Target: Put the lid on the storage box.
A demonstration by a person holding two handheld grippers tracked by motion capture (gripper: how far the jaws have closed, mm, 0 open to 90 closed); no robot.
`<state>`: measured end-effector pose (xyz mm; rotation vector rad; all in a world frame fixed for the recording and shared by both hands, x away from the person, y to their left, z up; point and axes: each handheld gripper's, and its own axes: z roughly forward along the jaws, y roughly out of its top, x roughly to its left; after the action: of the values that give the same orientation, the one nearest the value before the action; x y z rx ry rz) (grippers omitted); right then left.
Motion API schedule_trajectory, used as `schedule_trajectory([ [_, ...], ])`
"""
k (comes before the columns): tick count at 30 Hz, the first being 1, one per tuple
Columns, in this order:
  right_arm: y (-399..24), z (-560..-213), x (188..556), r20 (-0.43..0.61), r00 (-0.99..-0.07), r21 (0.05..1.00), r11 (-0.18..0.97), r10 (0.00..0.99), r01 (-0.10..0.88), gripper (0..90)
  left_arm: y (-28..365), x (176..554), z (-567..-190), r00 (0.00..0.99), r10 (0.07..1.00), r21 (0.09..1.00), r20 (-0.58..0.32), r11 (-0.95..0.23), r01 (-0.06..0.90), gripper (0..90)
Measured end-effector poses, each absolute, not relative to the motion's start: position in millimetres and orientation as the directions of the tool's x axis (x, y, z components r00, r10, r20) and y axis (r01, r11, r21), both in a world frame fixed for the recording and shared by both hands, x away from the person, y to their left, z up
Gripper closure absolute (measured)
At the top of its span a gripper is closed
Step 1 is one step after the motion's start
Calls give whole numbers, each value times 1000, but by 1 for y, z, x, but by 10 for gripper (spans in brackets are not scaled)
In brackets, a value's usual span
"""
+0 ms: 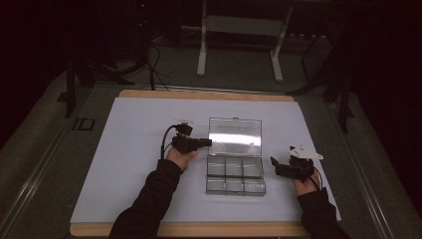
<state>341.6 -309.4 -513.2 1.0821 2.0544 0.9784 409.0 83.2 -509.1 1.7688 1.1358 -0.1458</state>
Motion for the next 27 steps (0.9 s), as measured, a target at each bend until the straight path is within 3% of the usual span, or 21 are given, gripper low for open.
schedule_trajectory([
  [4, -292, -500, 347, -169, -524, 834, 404, 835, 375, 140, 86, 405, -505, 578, 613, 687, -538, -78, 722, 853],
  [11, -277, -489, 358, -37, -594, 863, 326, 803, 387, 139, 88, 400, -505, 612, 601, 722, -514, -82, 687, 868],
  [15, -270, -486, 364, -23, -592, 870, 308, 806, 385, 149, 89, 398, -507, 621, 595, 734, -510, -75, 675, 869],
  [16, -269, -485, 367, -18, -581, 864, 305, 813, 401, 211, 89, 398, -507, 627, 592, 739, -506, -78, 669, 870],
  [18, -268, -485, 369, -12, -575, 863, 299, 818, 408, 250, 90, 398, -507, 629, 592, 741, -503, -80, 667, 870],
  [20, -268, -483, 373, 12, -573, 862, 282, 820, 422, 405, 89, 398, -507, 628, 594, 741, -502, -79, 667, 870],
  [27, -262, -482, 378, 15, -599, 851, 304, 801, 428, 574, 89, 396, -505, 642, 595, 752, -483, -94, 653, 870],
])
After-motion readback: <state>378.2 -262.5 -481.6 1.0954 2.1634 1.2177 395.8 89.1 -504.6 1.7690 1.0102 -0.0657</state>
